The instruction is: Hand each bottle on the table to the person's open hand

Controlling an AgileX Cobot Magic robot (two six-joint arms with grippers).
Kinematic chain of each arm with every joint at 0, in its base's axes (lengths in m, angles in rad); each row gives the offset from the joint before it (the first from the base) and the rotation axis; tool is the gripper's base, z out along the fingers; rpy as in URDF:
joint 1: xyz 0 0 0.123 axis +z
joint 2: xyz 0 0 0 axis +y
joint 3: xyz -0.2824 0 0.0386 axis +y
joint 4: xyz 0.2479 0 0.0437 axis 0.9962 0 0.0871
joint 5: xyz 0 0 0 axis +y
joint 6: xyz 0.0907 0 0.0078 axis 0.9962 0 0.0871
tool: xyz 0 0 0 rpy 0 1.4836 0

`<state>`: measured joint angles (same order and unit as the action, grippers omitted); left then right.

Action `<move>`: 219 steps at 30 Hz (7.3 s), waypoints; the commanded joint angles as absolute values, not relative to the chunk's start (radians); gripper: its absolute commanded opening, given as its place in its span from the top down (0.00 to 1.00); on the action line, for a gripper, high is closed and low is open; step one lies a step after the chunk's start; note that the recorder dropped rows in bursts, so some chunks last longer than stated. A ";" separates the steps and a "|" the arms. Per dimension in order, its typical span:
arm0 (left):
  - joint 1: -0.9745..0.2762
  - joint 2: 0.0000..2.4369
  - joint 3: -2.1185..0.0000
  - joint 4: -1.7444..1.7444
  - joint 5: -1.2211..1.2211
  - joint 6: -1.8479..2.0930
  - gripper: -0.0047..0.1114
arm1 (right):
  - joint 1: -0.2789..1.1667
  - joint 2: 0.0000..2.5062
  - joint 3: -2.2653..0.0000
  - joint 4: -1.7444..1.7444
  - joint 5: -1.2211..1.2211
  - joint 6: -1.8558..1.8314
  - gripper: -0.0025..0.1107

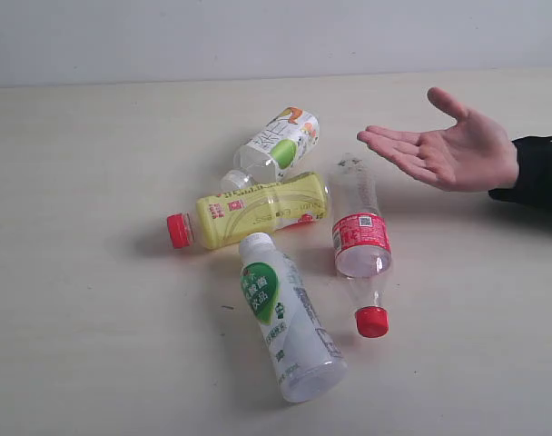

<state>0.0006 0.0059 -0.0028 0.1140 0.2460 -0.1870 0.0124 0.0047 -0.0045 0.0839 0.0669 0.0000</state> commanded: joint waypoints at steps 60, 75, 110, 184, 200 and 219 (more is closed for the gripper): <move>0.004 0.000 0.000 0.117 0.245 -0.183 0.90 | 0.162 0.832 -0.836 0.441 0.893 -0.393 0.98; 0.004 0.000 0.000 0.117 0.245 -0.183 0.90 | 0.603 1.282 -1.004 0.134 1.026 -0.038 0.98; 0.004 0.000 0.000 0.117 0.245 -0.183 0.90 | 0.884 1.851 -1.334 0.000 0.986 0.232 0.13; 0.004 0.000 0.000 0.117 0.245 -0.183 0.90 | 0.884 2.039 -1.332 0.027 0.974 0.236 0.98; 0.004 0.000 0.000 0.117 0.245 -0.183 0.90 | 0.884 1.960 -1.332 0.029 1.006 0.228 0.98; 0.004 0.000 0.000 0.117 0.245 -0.183 0.90 | 0.761 1.677 -1.332 -0.048 1.101 0.148 0.98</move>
